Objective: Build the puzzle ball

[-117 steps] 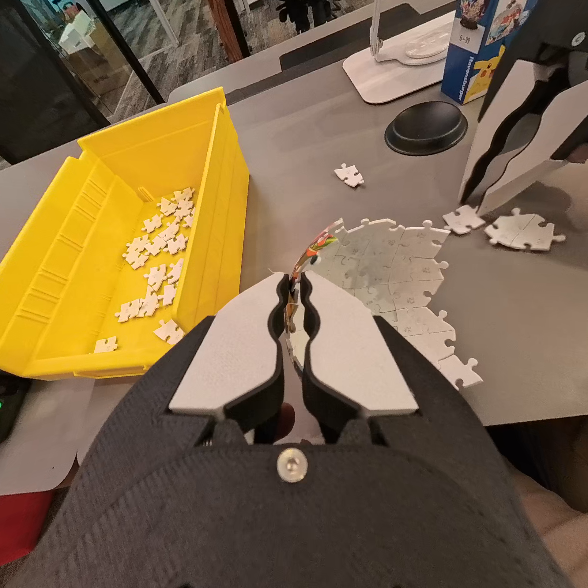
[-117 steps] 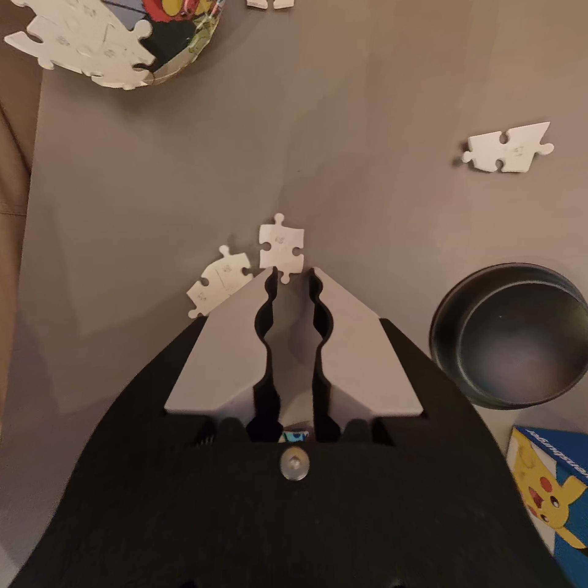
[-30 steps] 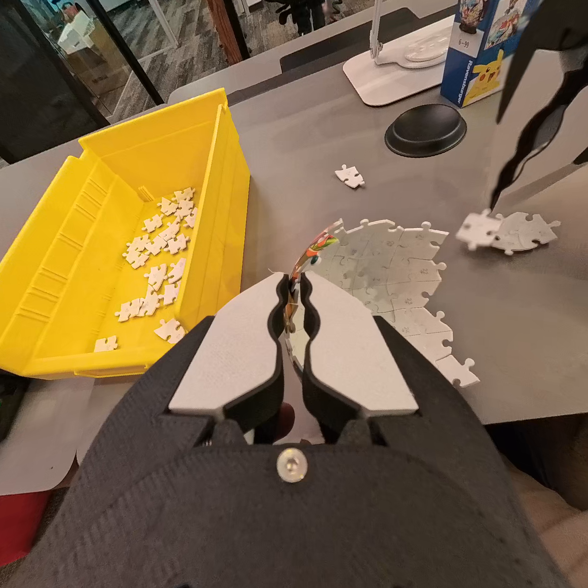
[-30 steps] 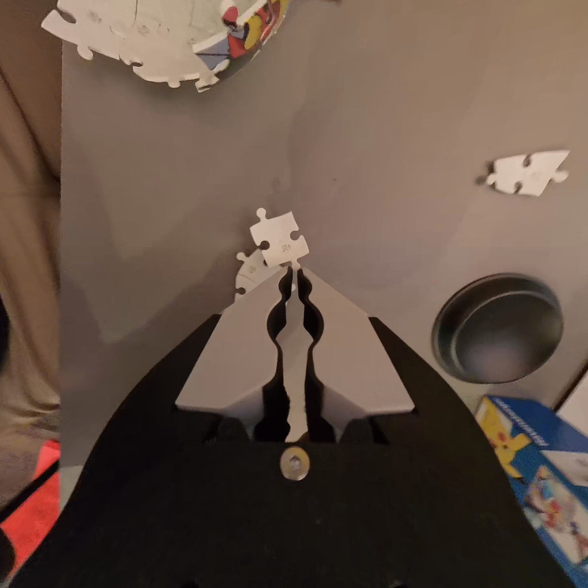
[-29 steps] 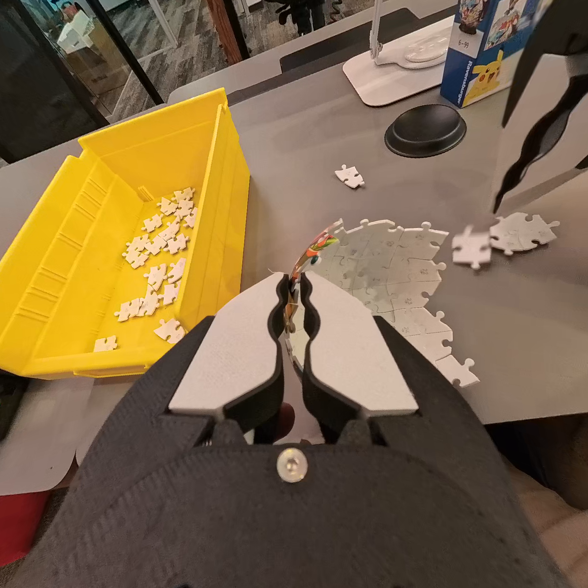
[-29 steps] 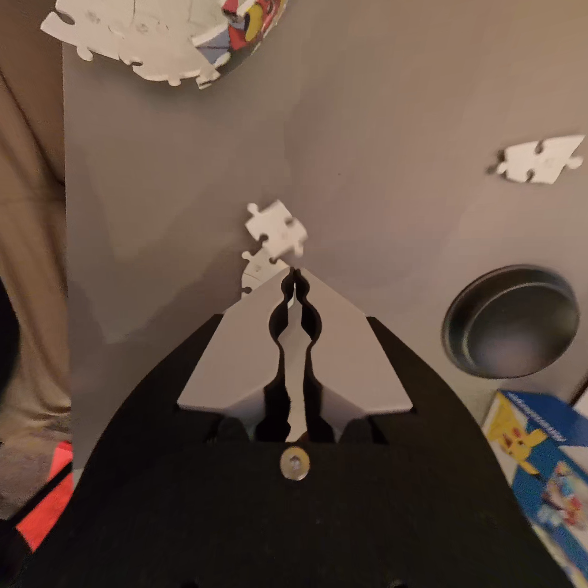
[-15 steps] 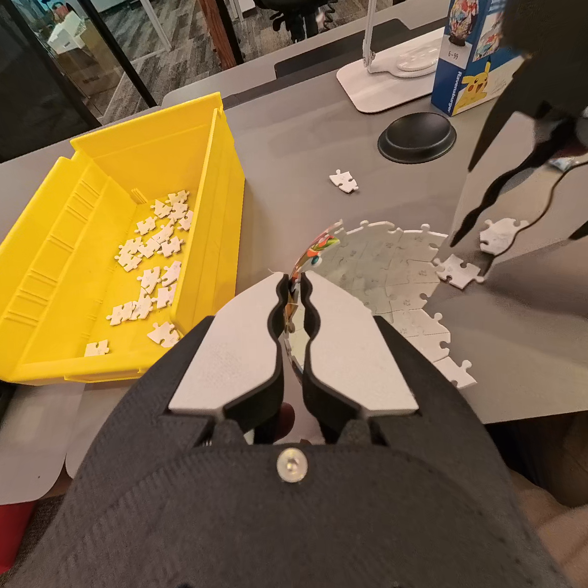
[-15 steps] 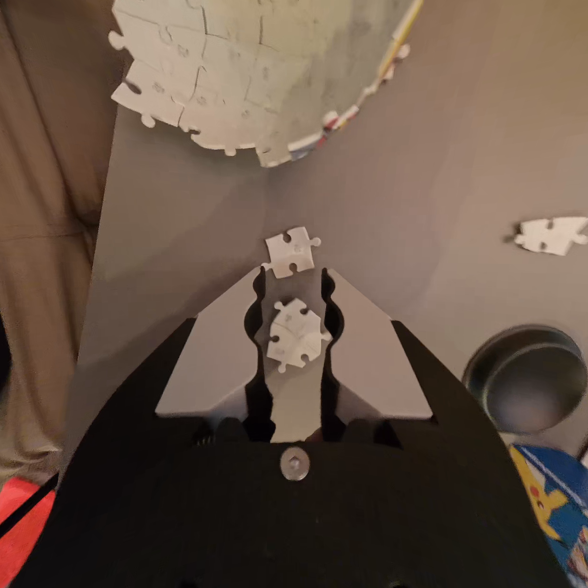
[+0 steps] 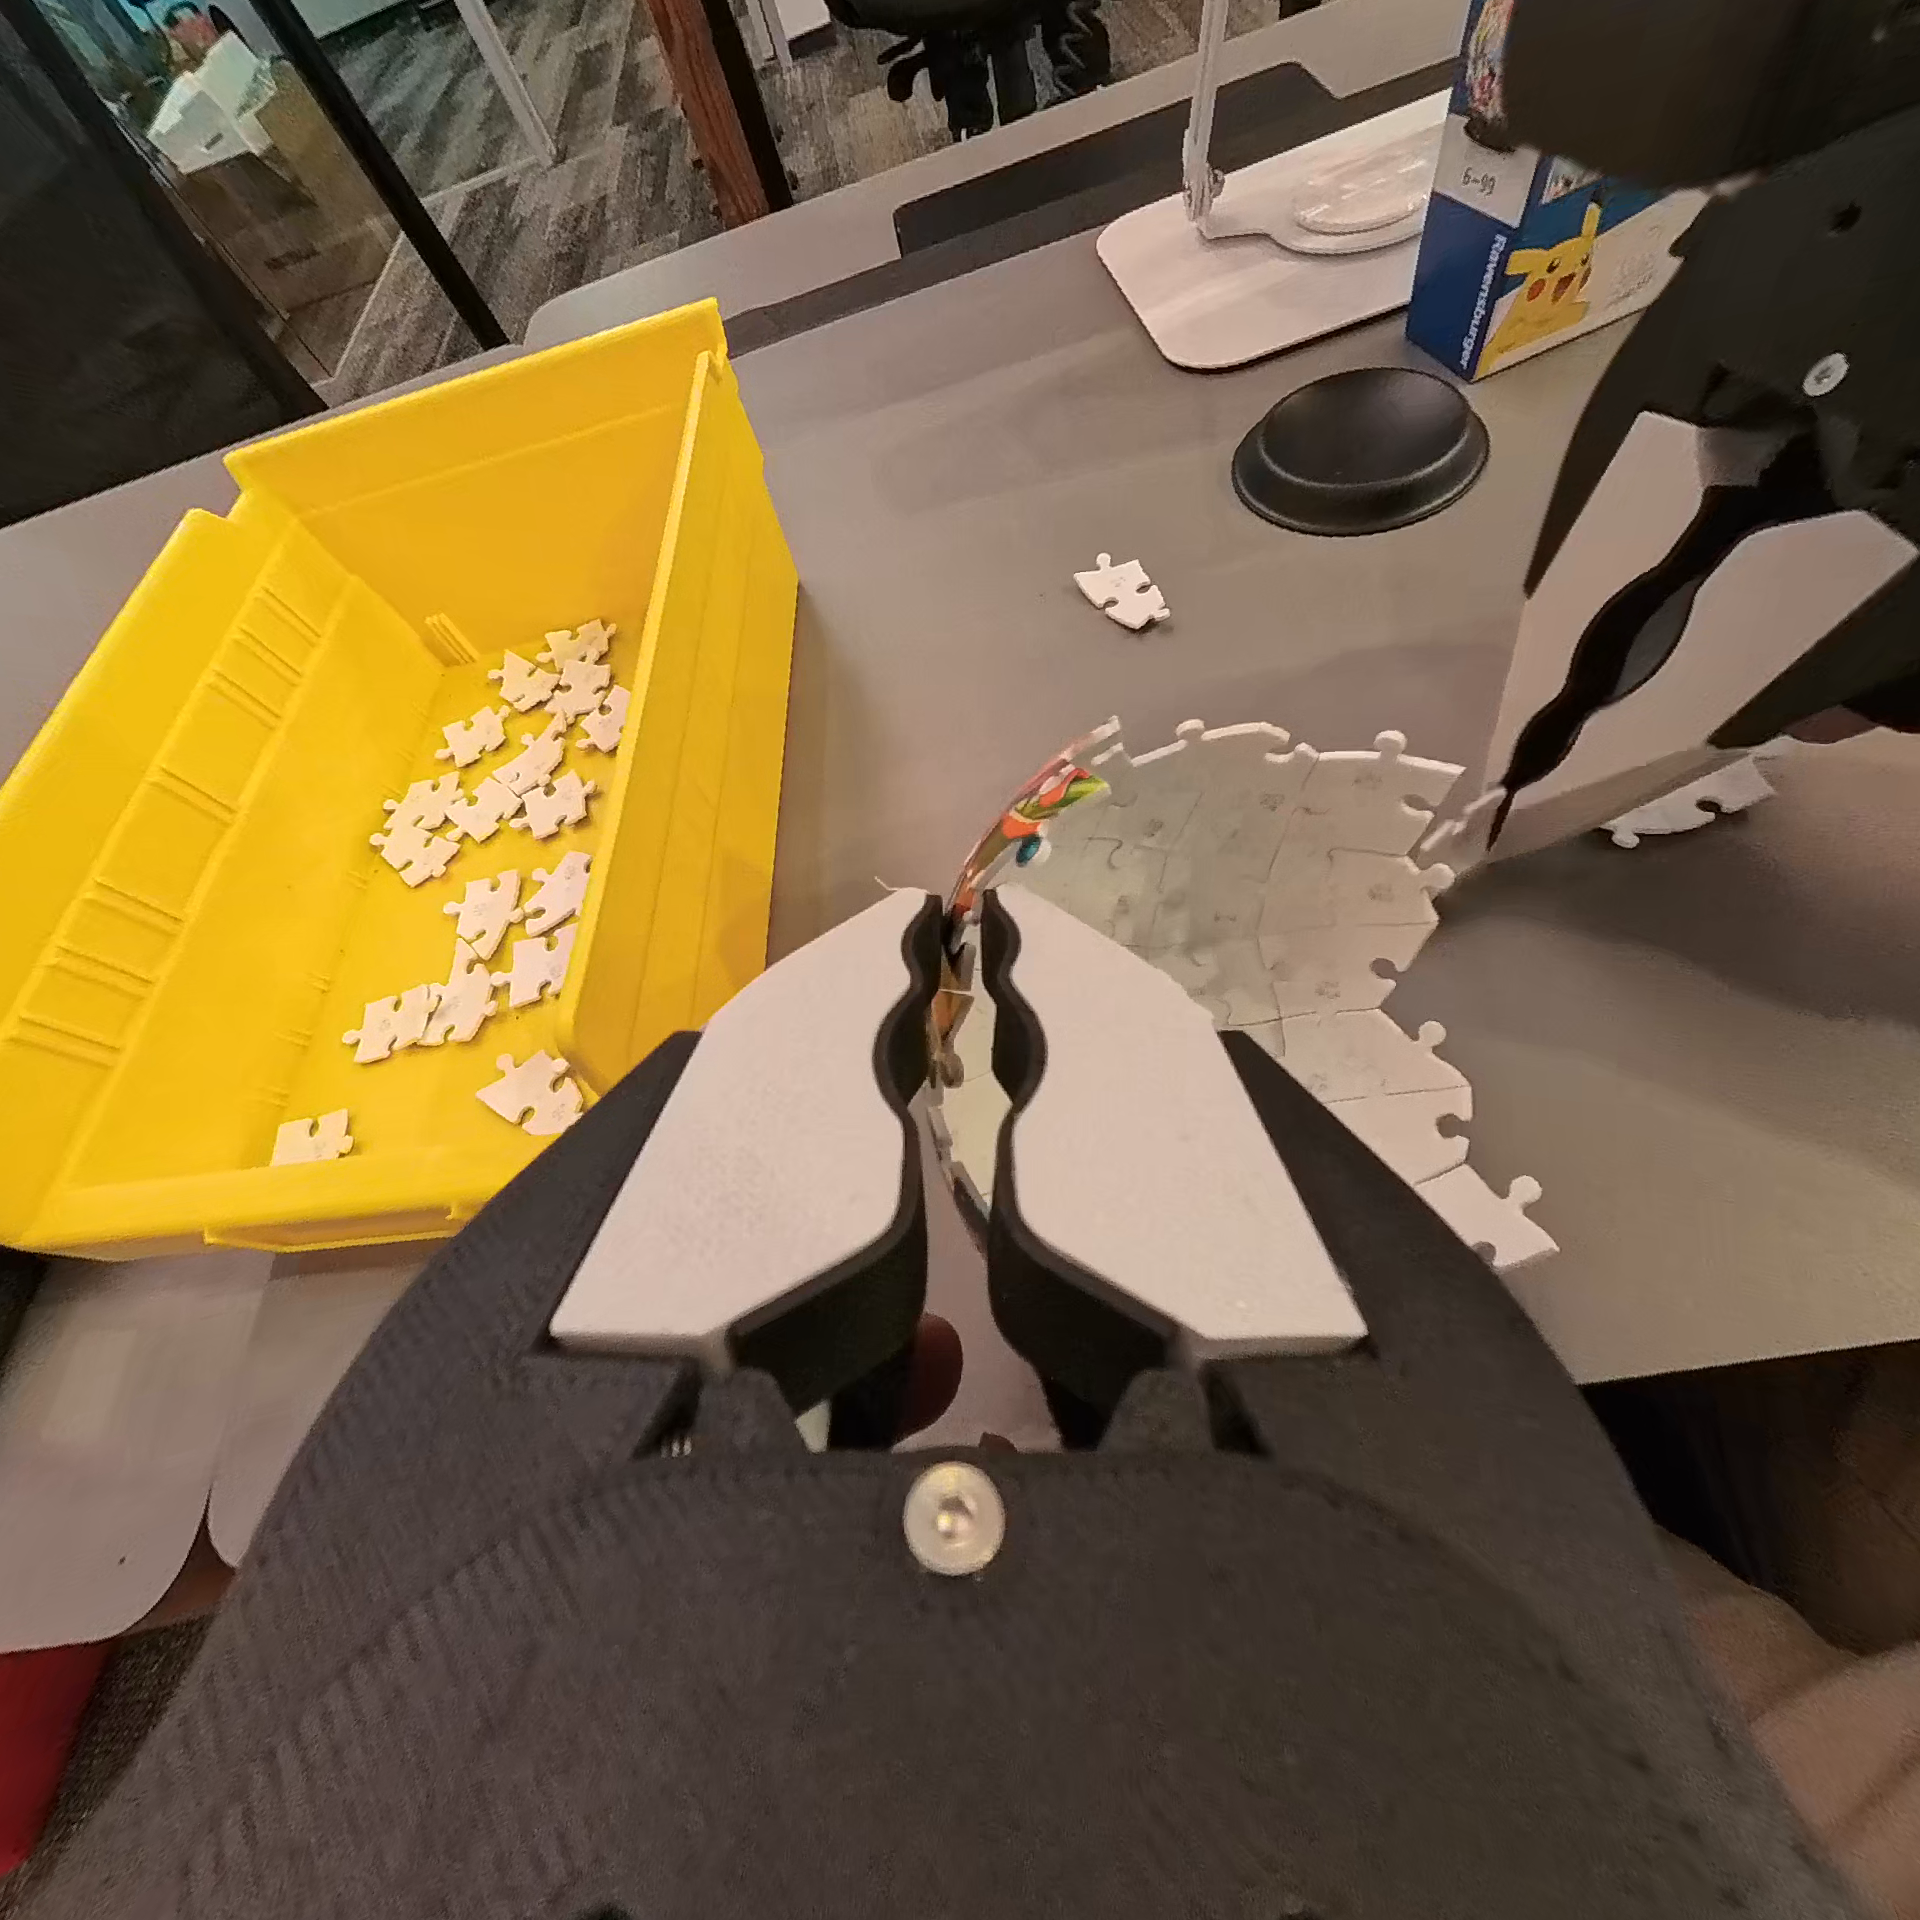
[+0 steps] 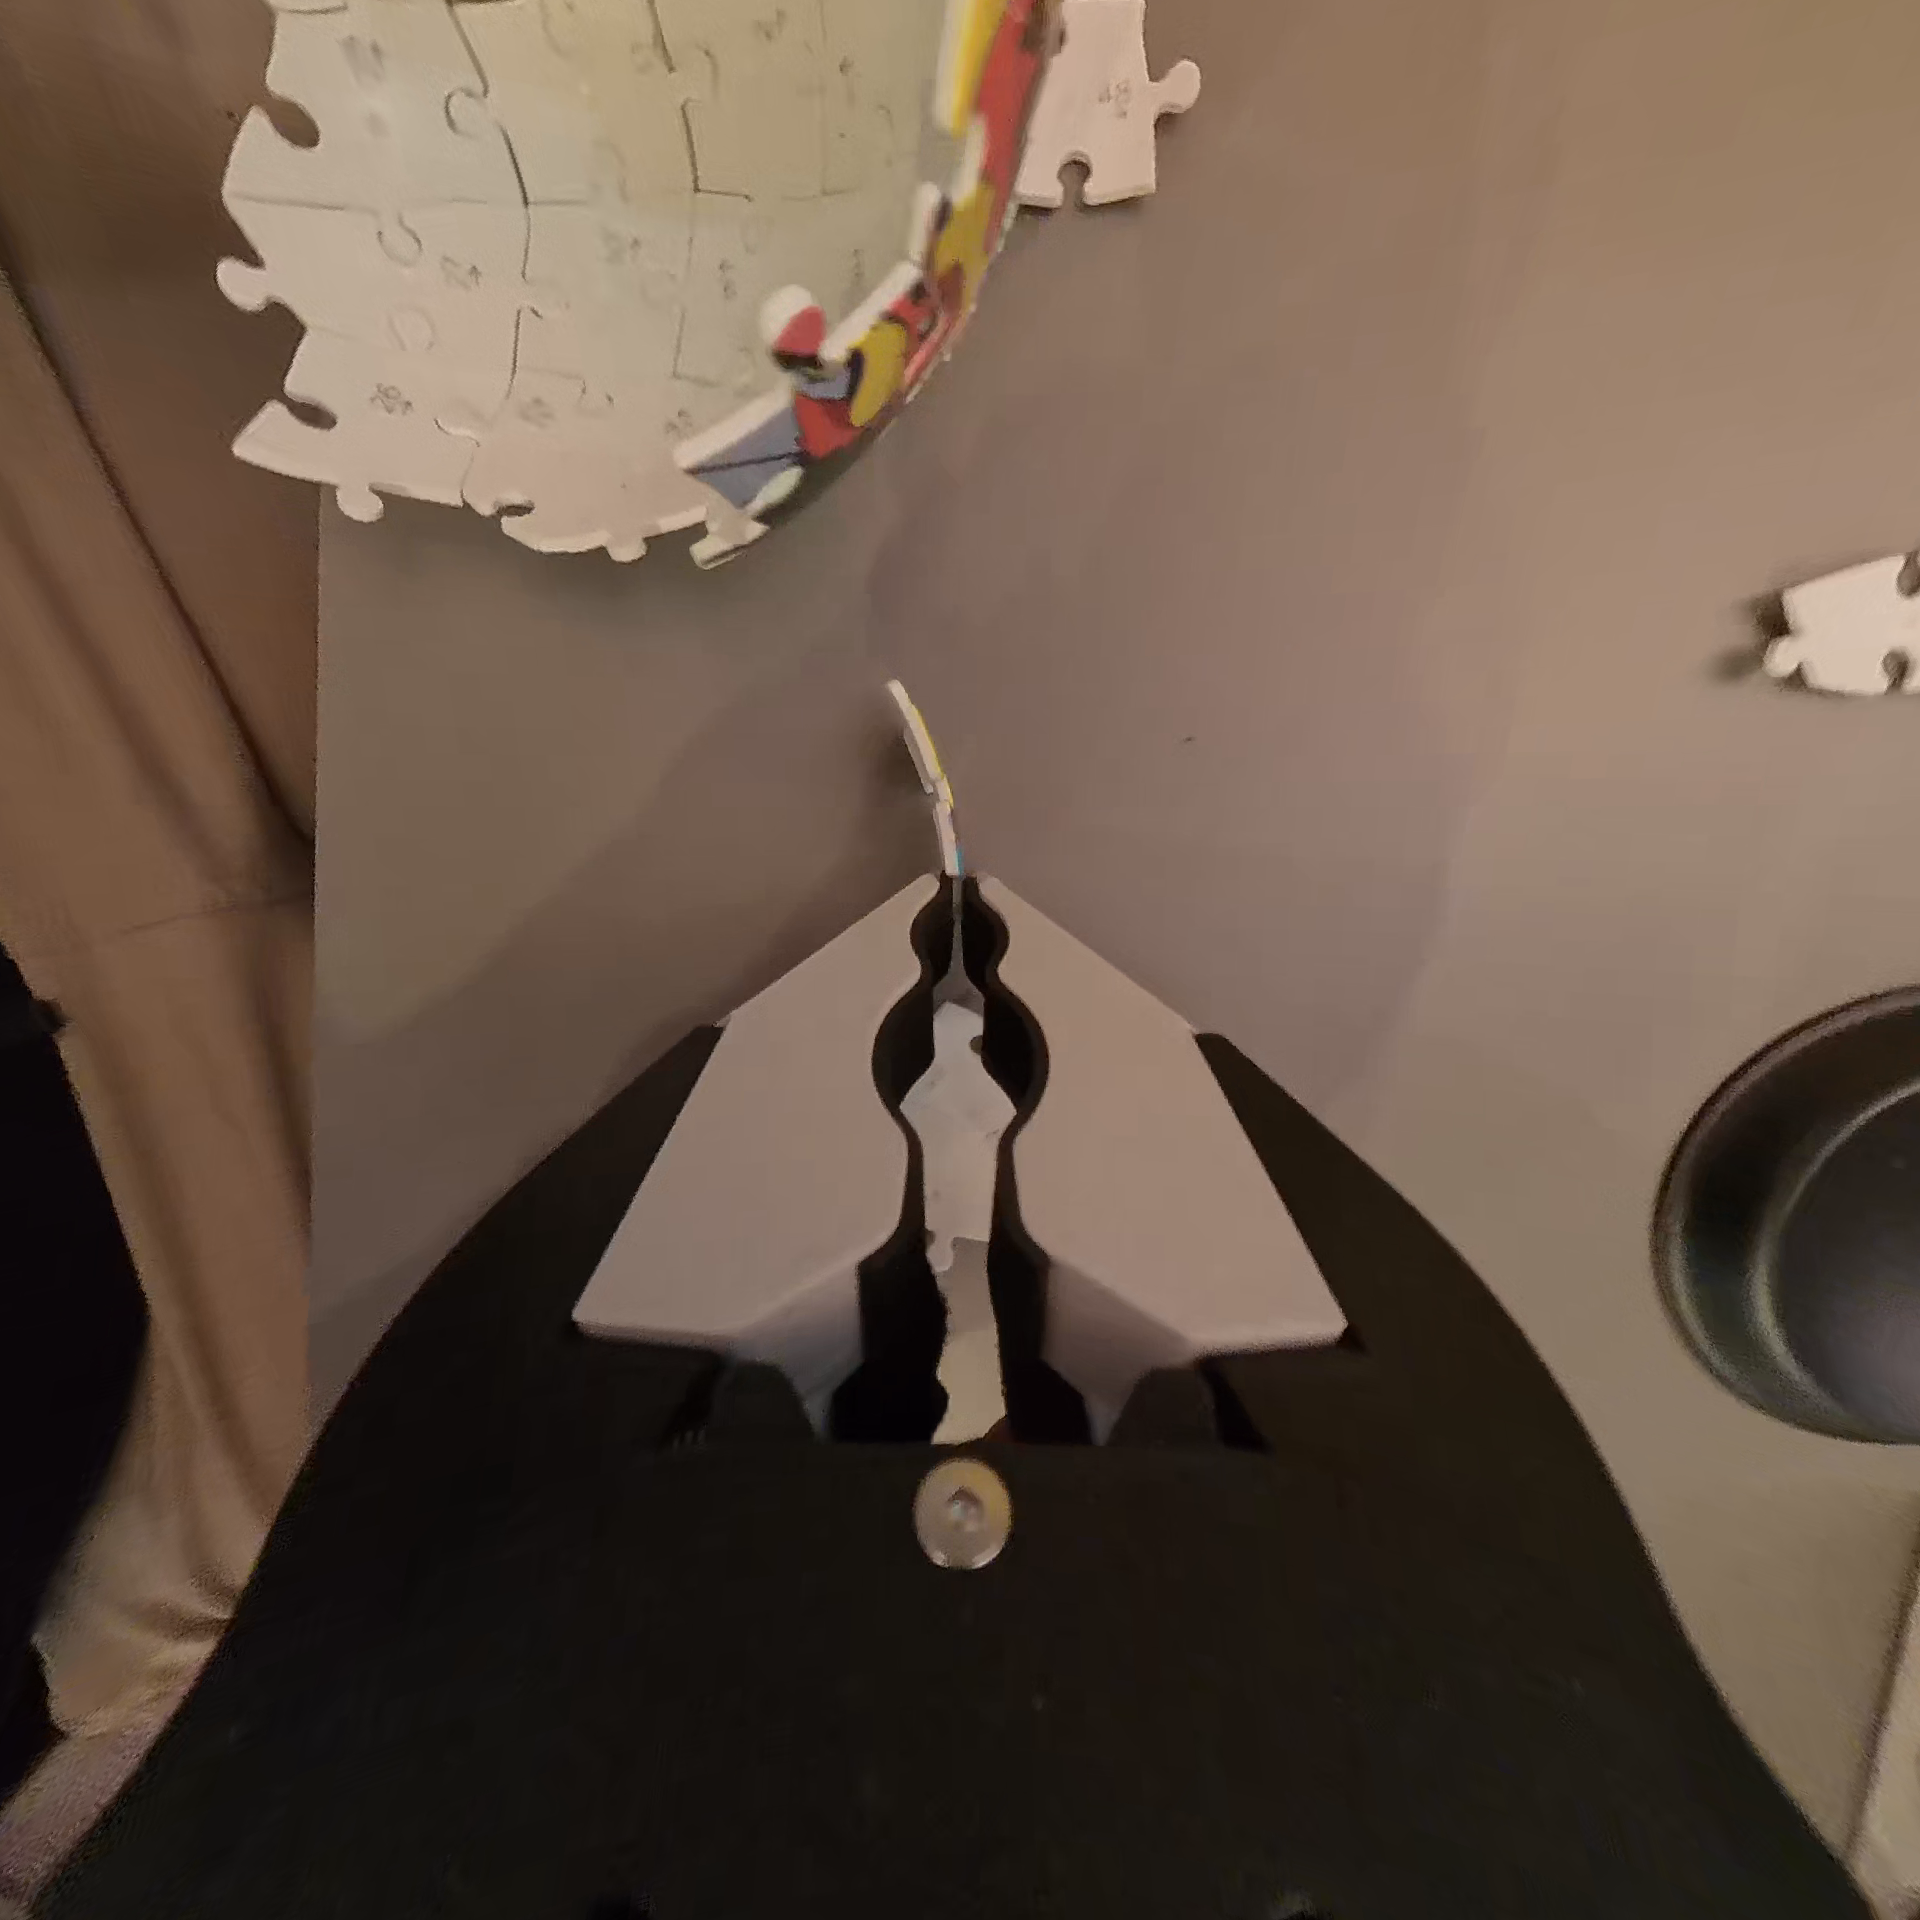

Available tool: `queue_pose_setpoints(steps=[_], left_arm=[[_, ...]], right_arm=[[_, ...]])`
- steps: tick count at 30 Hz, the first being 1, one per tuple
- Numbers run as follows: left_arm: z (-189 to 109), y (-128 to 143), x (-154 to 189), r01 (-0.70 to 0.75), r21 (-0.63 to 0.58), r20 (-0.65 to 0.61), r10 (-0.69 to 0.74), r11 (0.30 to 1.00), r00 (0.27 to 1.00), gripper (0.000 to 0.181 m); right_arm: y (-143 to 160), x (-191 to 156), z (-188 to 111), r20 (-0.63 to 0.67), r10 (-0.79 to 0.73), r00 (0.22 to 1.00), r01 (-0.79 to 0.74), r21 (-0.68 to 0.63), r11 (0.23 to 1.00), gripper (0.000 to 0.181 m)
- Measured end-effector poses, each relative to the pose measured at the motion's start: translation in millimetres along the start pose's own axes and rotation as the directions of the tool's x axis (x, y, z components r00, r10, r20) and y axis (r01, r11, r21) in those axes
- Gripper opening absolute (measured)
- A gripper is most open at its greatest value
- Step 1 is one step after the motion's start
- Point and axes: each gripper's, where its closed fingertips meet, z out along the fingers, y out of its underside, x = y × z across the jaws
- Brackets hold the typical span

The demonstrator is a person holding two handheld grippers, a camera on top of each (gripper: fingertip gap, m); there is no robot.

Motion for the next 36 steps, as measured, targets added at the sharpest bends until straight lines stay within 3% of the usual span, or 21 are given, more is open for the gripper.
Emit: queue_pose_setpoints(steps=[6,14,21,26,29,36], left_arm=[[-1,0,-1,0.002,0.002,0.003,-0.002,1.000,1.000,0.007],[0,-1,2,-0.004,0.002,-0.004,0.004,1.000,1.000,0.007],[0,-1,2,-0.006,0.001,-0.004,0.006,1.000,1.000,0.007],[0,-1,1,-0.005,0.002,-0.001,0.005,1.000,1.000,0.007],[-1,-1,1,-0.006,0.002,-0.001,0.006,1.000,1.000,0.007],[0,-1,1,-0.008,0.001,-0.002,0.008,1.000,1.000,0.007]], right_arm=[[-4,7,-23,0.068,0.260,0.963,-0.267,0.146,0.952,0.000],[17,0,-15,0.077,0.380,0.922,-0.387,0.107,0.916,0.002],[14,1,-17,0.060,0.384,0.921,-0.389,0.127,0.913,0.007],[6,0,-22,0.012,0.305,0.952,-0.303,0.139,0.943,0.020],[16,2,-15,-0.051,0.272,0.961,-0.269,0.071,0.961,0.021],[9,-4,-16,-0.060,0.250,0.966,-0.243,0.102,0.965,0.020]])
